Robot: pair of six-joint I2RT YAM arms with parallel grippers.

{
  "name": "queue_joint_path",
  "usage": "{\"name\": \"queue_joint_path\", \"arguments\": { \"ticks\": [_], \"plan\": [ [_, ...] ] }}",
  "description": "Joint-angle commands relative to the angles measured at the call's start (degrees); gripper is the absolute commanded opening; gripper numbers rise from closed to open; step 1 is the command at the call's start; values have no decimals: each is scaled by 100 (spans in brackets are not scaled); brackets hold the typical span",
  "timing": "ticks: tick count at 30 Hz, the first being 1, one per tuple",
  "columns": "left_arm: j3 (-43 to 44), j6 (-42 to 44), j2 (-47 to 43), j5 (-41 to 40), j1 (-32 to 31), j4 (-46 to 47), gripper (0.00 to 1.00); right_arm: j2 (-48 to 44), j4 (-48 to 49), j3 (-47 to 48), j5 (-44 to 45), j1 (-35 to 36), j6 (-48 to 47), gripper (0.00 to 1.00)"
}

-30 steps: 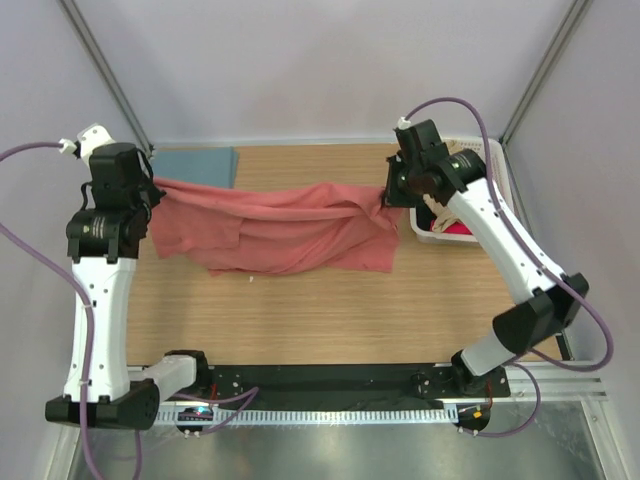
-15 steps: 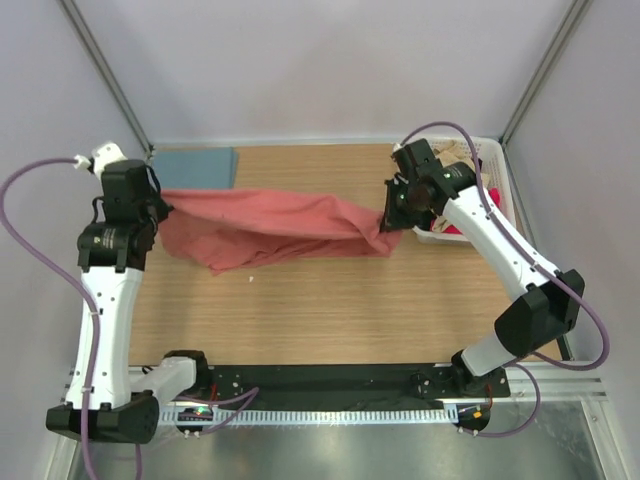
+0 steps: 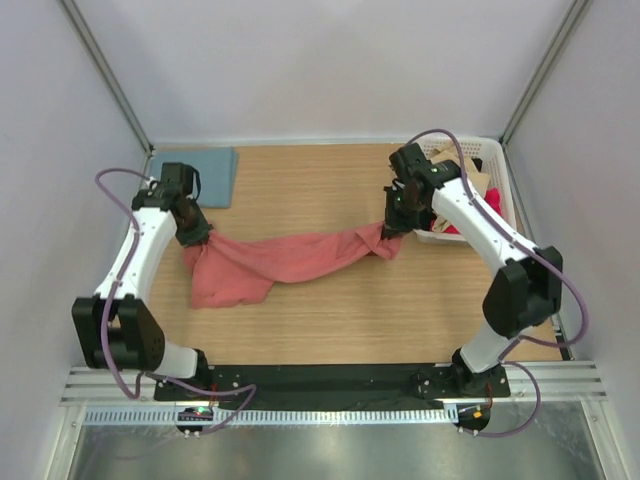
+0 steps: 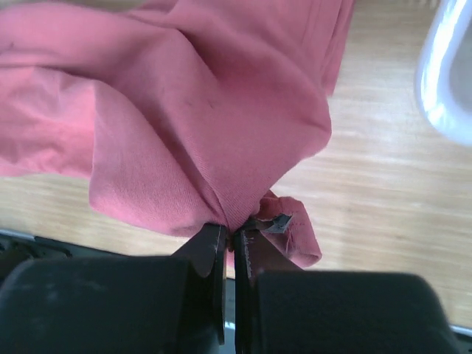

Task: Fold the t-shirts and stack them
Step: Flatten the tshirt out

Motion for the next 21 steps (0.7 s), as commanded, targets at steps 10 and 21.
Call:
{"name": "queue_joint_path", "arguments": {
  "ticks": [10, 21],
  "plan": [
    [1817, 131, 1794, 921, -4, 163, 1, 1506, 320, 1096, -235, -204, -146, 1],
    [1958, 403, 2223, 1281, -144, 304, 19, 2182, -144, 1781, 843, -257, -540, 1]
  ]
}}
